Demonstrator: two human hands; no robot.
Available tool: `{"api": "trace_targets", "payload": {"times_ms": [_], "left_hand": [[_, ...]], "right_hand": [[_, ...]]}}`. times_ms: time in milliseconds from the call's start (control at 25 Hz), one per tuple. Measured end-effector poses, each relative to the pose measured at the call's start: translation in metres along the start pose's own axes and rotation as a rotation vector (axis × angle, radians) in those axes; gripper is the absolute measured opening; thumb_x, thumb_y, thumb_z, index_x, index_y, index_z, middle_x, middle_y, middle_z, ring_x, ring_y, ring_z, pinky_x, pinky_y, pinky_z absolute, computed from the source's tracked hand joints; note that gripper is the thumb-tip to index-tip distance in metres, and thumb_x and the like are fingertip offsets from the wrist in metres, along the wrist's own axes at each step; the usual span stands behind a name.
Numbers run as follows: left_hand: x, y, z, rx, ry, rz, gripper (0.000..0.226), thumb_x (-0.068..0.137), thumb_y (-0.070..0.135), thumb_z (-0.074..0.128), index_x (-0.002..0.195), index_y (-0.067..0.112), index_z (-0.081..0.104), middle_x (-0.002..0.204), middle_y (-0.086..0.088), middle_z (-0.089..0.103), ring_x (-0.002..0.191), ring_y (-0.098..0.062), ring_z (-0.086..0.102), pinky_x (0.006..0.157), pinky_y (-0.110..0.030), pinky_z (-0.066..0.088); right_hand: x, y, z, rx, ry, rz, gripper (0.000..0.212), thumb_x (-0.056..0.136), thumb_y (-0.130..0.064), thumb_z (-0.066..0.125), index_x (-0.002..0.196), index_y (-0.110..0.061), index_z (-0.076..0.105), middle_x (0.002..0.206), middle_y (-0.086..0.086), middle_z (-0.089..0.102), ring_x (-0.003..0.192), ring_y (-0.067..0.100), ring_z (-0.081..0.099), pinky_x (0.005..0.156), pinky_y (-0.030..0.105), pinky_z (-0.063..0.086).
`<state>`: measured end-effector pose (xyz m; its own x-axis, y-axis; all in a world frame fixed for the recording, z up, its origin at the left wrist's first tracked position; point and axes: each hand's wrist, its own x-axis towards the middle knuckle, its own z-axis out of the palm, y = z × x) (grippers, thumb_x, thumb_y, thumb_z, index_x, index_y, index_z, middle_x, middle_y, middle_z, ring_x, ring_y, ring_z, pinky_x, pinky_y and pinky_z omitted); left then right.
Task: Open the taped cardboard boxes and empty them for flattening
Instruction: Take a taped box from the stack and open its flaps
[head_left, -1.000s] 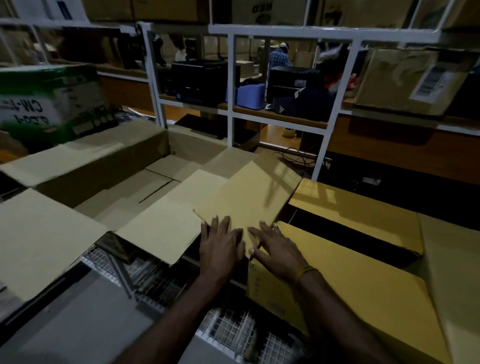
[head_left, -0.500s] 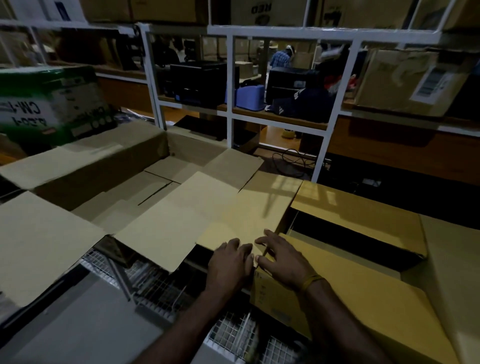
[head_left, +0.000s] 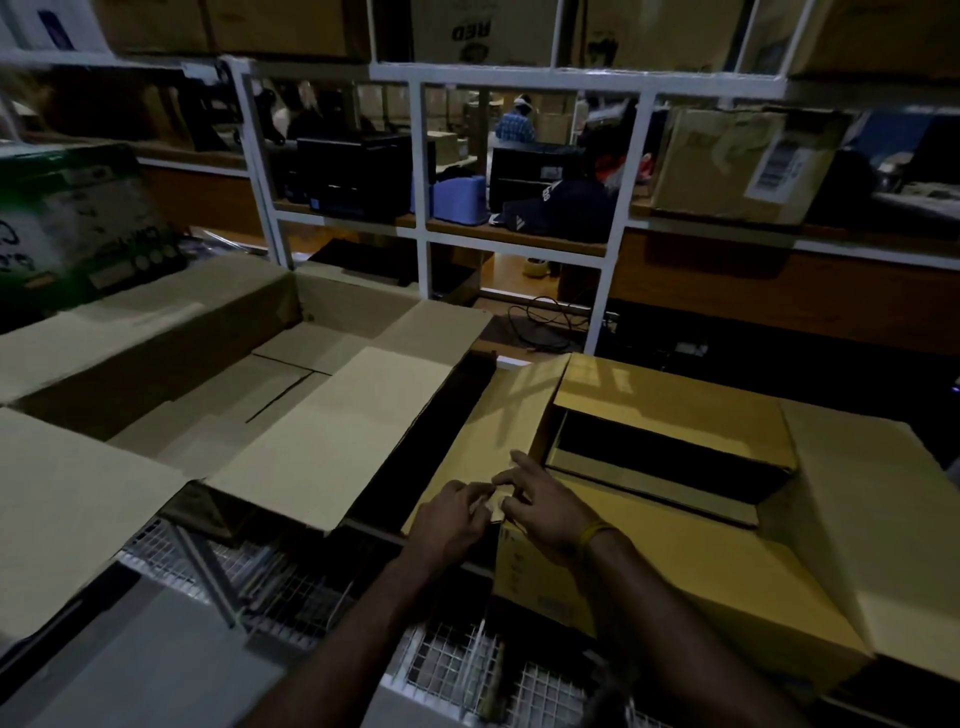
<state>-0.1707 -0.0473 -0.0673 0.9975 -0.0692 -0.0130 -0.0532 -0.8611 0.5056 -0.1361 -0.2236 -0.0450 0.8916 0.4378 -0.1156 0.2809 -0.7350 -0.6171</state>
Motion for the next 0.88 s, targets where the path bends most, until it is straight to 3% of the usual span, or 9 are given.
{"api": "trace_targets", "payload": {"times_ms": [80, 160, 280, 520, 680, 880], "left_hand": [[-0.002, 0.003, -0.002, 0.013, -0.030, 0.002, 0.043, 0.100, 0.044, 0.045, 0.141, 0.032, 0.050, 0.141, -0.005, 0.049, 0.118, -0.024, 0.058, 0.092, -0.032, 0.046], [-0.003, 0.012, -0.009, 0.067, 0.000, 0.015, 0.043, 0.098, 0.048, 0.047, 0.138, 0.033, 0.052, 0.140, -0.006, 0.048, 0.116, -0.027, 0.059, 0.090, -0.034, 0.047], [-0.003, 0.033, -0.016, 0.152, 0.015, 0.130, 0.044, 0.096, 0.048, 0.052, 0.137, 0.033, 0.053, 0.136, -0.006, 0.050, 0.115, -0.028, 0.058, 0.088, -0.038, 0.050], [0.001, 0.068, -0.003, 0.211, -0.075, 0.359, 0.042, 0.097, 0.046, 0.052, 0.137, 0.031, 0.054, 0.137, -0.004, 0.052, 0.120, -0.026, 0.053, 0.093, -0.036, 0.044], [0.021, 0.085, 0.011, 0.273, -0.192, 0.413, 0.044, 0.099, 0.045, 0.050, 0.139, 0.029, 0.052, 0.142, -0.007, 0.050, 0.125, -0.027, 0.047, 0.108, -0.043, 0.032], [0.065, 0.113, 0.029, 0.226, -0.439, 0.351, 0.053, 0.093, 0.049, 0.058, 0.143, 0.031, 0.048, 0.147, -0.009, 0.045, 0.127, -0.028, 0.049, 0.103, -0.042, 0.045]], "right_hand": [[-0.005, 0.000, 0.005, -0.012, 0.035, 0.032, 0.051, 0.090, -0.054, 0.042, 0.140, -0.045, 0.042, 0.164, -0.018, 0.005, 0.138, 0.017, 0.041, 0.111, 0.051, 0.034], [-0.013, 0.001, 0.008, -0.052, 0.091, 0.090, 0.054, 0.092, -0.058, 0.042, 0.145, -0.047, 0.035, 0.164, -0.015, 0.006, 0.148, 0.020, 0.026, 0.115, 0.059, 0.023], [-0.035, 0.007, 0.006, -0.107, 0.176, 0.205, 0.056, 0.096, -0.057, 0.045, 0.149, -0.043, 0.032, 0.165, -0.004, 0.010, 0.151, 0.022, 0.015, 0.119, 0.056, 0.013], [-0.078, 0.038, -0.011, -0.176, 0.258, 0.362, 0.056, 0.096, -0.058, 0.044, 0.147, -0.035, 0.039, 0.160, 0.002, 0.031, 0.148, 0.020, 0.022, 0.119, 0.049, 0.017], [-0.091, 0.061, -0.035, -0.233, 0.173, 0.429, 0.069, 0.089, -0.071, 0.047, 0.149, -0.039, 0.036, 0.161, -0.001, 0.028, 0.149, 0.022, 0.020, 0.119, 0.054, 0.014], [-0.083, 0.104, -0.081, -0.303, 0.002, 0.499, 0.088, 0.077, -0.081, 0.052, 0.152, -0.042, 0.028, 0.163, 0.002, 0.021, 0.149, 0.031, 0.015, 0.117, 0.060, 0.007]]}}
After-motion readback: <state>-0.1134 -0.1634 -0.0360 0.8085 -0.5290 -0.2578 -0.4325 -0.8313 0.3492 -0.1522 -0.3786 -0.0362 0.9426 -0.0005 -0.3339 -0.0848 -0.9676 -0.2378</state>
